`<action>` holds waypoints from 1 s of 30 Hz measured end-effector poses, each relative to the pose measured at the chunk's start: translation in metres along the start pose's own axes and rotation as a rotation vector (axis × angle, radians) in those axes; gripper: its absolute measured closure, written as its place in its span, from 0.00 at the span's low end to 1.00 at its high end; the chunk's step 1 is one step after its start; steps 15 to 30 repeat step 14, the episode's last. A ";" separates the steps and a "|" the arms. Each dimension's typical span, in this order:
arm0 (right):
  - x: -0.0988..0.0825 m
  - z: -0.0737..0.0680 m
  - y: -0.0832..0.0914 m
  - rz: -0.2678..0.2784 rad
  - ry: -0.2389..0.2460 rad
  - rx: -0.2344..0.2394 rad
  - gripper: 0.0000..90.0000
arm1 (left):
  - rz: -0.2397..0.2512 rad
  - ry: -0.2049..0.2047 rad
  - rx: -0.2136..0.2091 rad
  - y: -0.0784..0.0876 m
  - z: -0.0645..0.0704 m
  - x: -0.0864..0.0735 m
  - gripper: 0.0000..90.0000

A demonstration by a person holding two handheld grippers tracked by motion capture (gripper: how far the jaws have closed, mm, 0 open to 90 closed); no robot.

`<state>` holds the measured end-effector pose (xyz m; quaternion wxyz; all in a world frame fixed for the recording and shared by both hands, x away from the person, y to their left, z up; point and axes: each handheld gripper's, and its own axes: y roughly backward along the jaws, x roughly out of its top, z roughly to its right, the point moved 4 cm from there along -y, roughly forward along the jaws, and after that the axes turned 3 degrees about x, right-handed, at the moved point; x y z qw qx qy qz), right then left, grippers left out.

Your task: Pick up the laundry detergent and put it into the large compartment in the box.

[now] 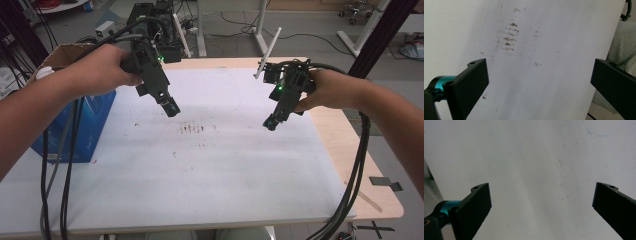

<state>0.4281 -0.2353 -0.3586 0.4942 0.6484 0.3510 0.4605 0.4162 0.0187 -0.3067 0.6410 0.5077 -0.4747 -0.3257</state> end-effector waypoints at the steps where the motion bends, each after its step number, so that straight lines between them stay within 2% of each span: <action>1: 0.000 0.000 0.000 0.001 -0.003 0.002 0.01 | -0.001 0.000 -0.001 0.000 0.000 0.000 0.02; 30: 0.001 -0.001 -0.001 0.003 -0.003 0.000 0.01 | 0.003 0.002 -0.007 0.002 0.000 -0.004 0.02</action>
